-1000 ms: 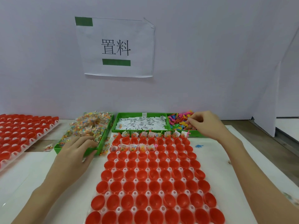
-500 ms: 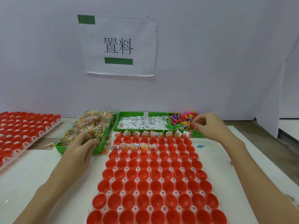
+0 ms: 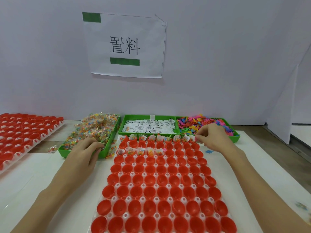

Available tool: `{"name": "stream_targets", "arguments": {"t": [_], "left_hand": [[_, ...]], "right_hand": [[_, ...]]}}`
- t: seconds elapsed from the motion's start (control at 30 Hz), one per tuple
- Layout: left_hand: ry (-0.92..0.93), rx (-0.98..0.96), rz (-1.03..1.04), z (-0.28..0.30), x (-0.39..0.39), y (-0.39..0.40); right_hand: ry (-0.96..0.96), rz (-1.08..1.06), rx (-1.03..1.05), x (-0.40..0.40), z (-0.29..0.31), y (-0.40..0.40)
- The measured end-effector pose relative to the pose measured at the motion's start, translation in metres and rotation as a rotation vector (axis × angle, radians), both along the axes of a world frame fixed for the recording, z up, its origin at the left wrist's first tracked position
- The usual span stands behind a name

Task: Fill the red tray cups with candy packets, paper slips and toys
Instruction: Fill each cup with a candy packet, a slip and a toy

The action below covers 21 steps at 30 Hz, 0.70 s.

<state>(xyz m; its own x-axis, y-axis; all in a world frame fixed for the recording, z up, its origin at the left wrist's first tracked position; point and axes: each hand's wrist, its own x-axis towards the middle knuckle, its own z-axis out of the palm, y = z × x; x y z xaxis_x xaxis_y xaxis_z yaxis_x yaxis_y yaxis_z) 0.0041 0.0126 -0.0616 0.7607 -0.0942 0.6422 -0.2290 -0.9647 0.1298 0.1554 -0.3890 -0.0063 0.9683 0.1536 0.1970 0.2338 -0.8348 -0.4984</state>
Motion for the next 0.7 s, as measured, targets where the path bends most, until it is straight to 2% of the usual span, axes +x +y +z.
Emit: {"name": "stream_targets", "arguments": {"t": [0.27, 0.53, 0.7], "left_hand": [[0.015, 0.005, 0.004, -0.001, 0.0, 0.002], [0.002, 0.006, -0.001, -0.005, 0.002, 0.005], [-0.015, 0.025, -0.004, -0.004, 0.001, 0.004]], "right_hand": [[-0.137, 0.093, -0.206, -0.001, -0.003, 0.005], [-0.147, 0.107, -0.207, 0.001, 0.0, -0.001], [-0.148, 0.196, -0.129, -0.001, 0.002, -0.007]]}}
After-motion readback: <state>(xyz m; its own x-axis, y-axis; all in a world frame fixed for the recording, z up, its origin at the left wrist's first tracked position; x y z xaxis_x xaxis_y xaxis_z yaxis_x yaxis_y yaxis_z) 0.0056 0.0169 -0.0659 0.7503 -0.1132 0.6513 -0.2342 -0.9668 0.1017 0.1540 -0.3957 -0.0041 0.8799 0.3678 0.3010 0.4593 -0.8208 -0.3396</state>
